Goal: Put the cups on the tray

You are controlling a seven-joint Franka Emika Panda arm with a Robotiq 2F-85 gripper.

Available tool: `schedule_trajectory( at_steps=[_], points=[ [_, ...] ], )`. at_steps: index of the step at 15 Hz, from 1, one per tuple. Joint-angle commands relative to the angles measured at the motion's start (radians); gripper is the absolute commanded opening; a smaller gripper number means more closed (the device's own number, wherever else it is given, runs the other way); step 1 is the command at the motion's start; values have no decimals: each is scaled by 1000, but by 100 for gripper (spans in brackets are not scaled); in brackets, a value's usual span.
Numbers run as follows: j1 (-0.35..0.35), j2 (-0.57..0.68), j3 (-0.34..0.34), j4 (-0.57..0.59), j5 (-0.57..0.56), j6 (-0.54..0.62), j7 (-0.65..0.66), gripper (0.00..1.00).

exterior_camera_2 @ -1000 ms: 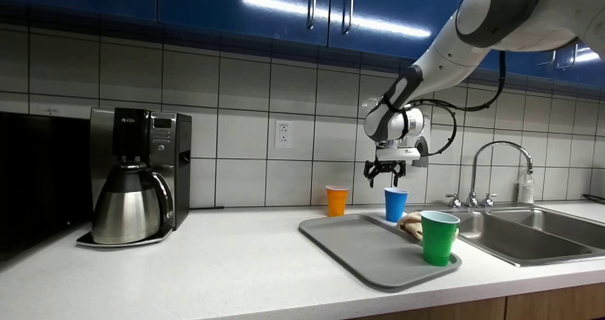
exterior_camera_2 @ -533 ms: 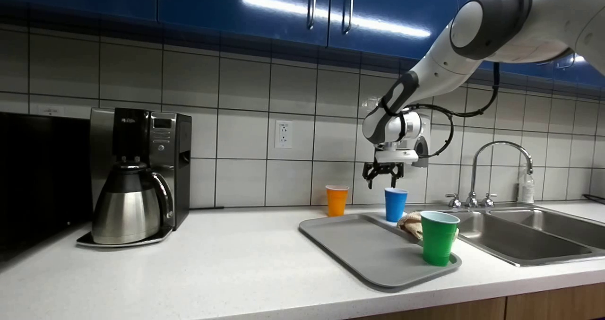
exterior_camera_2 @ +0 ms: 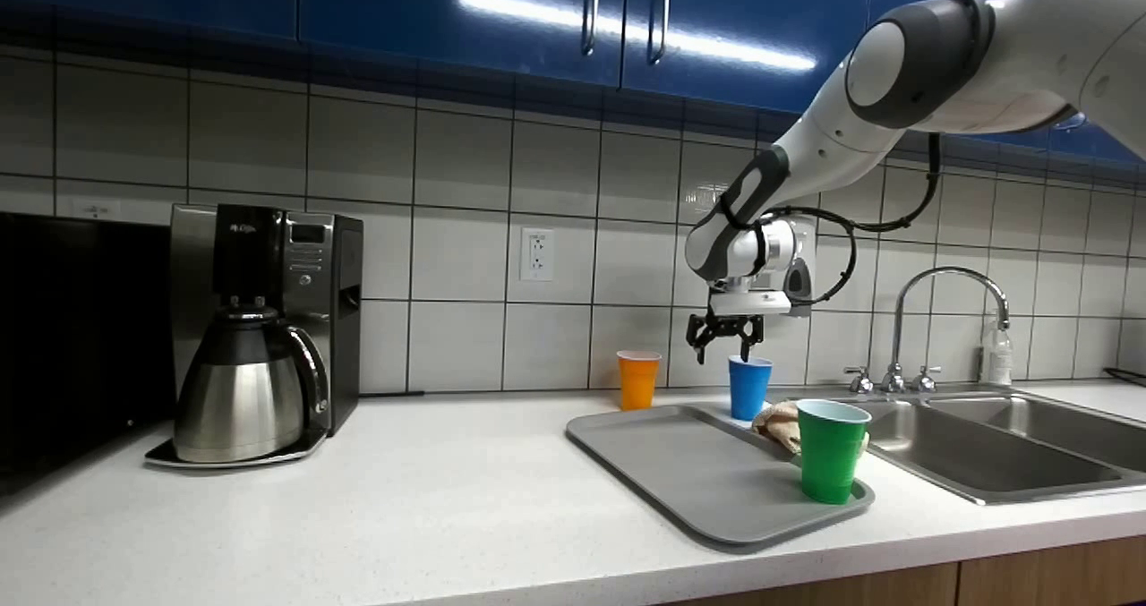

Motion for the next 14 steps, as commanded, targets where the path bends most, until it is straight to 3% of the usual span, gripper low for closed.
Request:
schedule_trajectory(
  at_steps=[1,8,9,10,14],
  points=[
    [-17,29,12,56,19,-40,-39,100],
    [-23,40,11,58,20,-43,-43,100],
    [-26,41,12,57,20,-41,-46,75],
    [-27,40,12,56,20,-39,-48,73],
    [-31,39,11,55,19,-36,-54,42]
  ],
)
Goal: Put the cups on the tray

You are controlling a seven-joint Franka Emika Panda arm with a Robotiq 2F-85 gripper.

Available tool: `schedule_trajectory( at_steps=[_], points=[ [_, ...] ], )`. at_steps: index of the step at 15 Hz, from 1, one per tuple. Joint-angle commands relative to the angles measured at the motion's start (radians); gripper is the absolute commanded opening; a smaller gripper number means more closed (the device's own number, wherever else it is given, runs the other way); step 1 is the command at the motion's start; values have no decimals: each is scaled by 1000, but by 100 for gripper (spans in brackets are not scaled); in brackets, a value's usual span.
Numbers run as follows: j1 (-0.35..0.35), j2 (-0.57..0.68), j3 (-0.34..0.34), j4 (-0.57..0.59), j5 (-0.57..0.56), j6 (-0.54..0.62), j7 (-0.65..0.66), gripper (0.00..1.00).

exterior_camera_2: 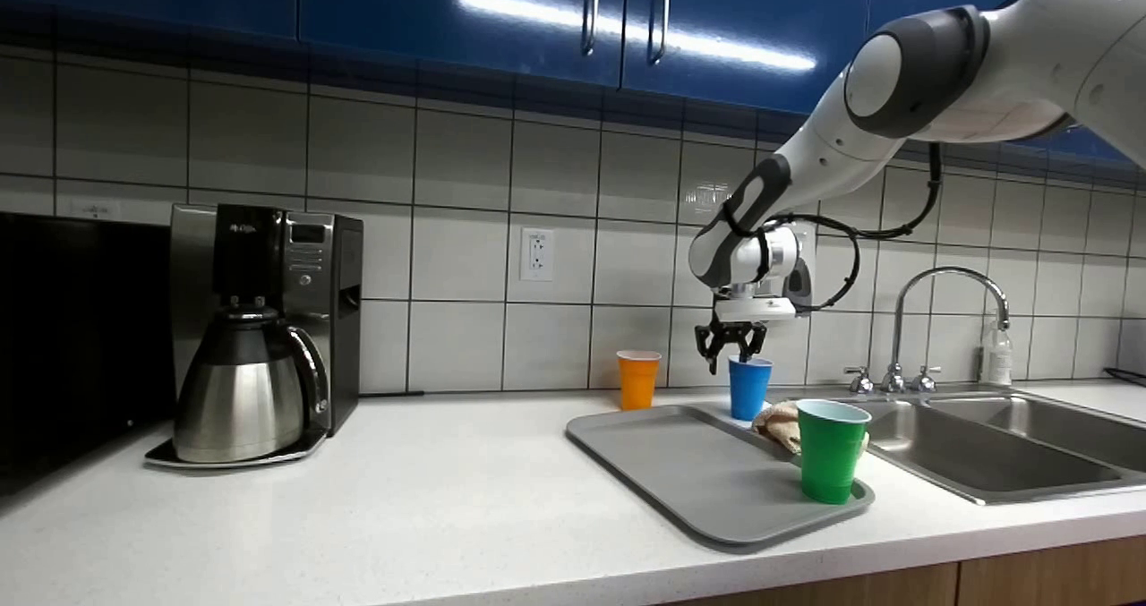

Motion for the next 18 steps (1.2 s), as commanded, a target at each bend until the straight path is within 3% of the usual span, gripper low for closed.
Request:
schedule_trajectory(
  at_steps=[1,5,6,18],
  points=[
    [-17,13,11,40,18,-32,-41,34],
    [-19,10,9,34,17,-30,-41,3],
    [-19,10,8,33,17,-30,-40,0],
    [-35,-68,12,-18,11,-48,-94,1]
  ],
)
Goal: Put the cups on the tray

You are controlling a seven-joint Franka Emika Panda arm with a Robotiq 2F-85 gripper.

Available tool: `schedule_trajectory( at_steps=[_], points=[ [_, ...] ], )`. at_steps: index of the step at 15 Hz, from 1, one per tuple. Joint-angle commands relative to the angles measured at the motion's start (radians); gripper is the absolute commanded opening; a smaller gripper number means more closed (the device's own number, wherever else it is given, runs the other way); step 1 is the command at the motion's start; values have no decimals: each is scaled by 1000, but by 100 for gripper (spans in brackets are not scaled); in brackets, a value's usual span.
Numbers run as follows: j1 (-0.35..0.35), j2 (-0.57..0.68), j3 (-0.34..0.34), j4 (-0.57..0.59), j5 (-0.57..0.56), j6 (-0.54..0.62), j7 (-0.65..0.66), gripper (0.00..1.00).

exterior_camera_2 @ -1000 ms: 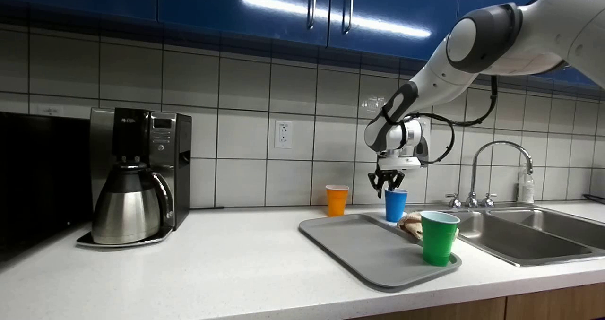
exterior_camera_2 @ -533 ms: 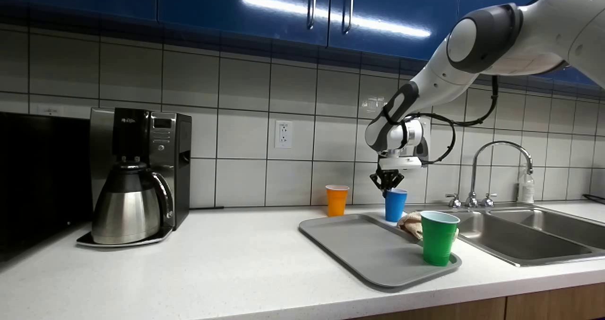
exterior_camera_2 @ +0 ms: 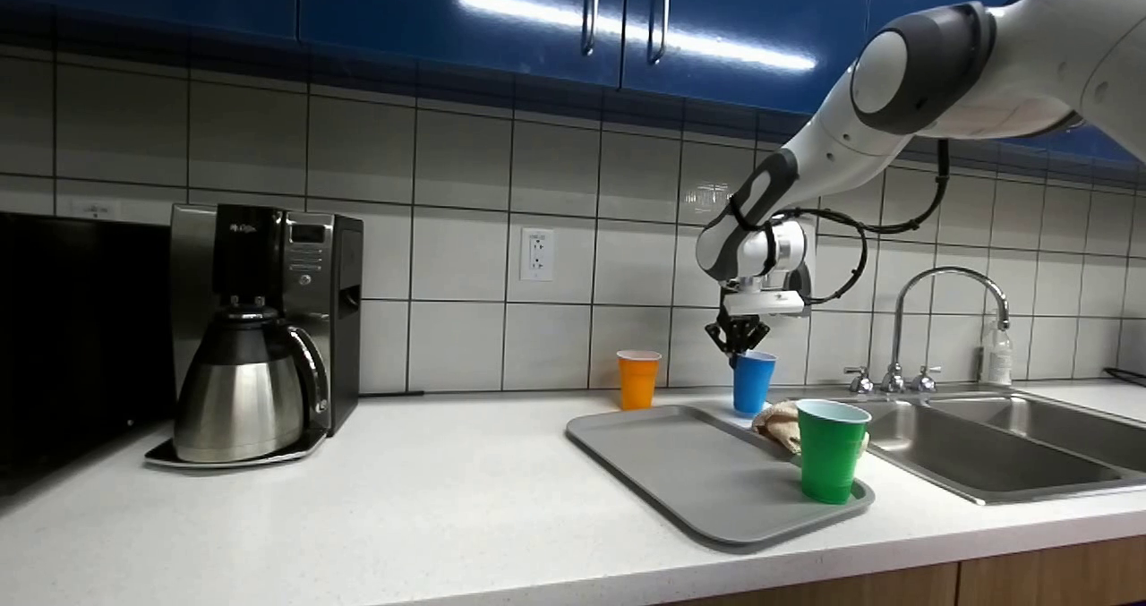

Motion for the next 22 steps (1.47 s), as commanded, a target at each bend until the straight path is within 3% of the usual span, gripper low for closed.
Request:
schedule_trajectory(
  at_steps=[1,22],
  points=[
    [-15,-66,15,-37,10,-38,-68,1],
    [70,-356,54,-388,-13,40,-104,1]
  ],
)
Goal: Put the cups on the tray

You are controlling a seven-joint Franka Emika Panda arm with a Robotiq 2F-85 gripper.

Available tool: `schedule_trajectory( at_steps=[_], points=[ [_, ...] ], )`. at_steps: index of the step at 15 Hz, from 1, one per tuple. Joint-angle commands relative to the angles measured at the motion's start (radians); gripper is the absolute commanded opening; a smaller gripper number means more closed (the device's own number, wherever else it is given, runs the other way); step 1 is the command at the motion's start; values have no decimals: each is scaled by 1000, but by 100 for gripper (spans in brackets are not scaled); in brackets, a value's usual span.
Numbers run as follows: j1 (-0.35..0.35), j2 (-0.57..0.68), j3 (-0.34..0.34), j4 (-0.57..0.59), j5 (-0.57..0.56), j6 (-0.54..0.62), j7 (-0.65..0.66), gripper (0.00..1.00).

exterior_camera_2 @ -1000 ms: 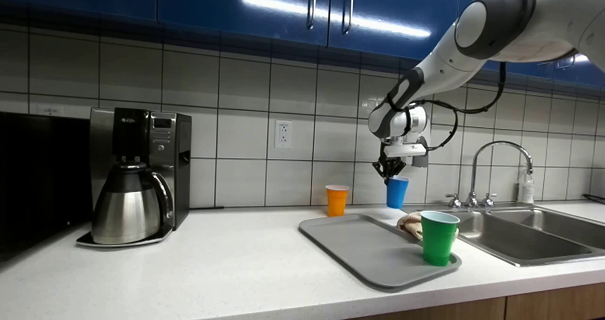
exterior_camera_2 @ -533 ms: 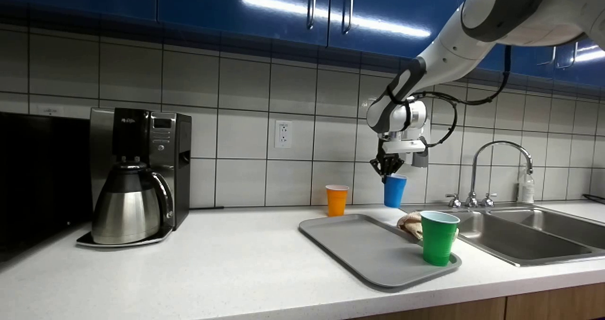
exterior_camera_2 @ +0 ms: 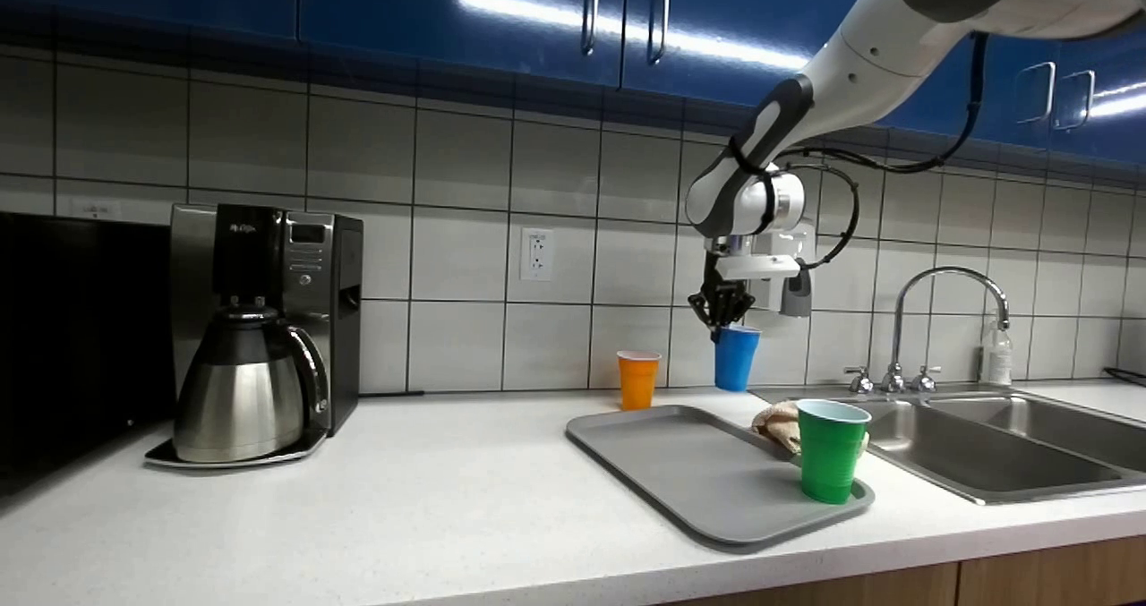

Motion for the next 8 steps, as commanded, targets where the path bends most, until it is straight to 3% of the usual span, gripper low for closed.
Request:
schedule_trajectory(
  at_steps=[1,8],
  points=[
    [9,-80,21,-107,-8,28,-26,1],
    [42,-101,40,-198,-13,101,-12,1]
  ],
)
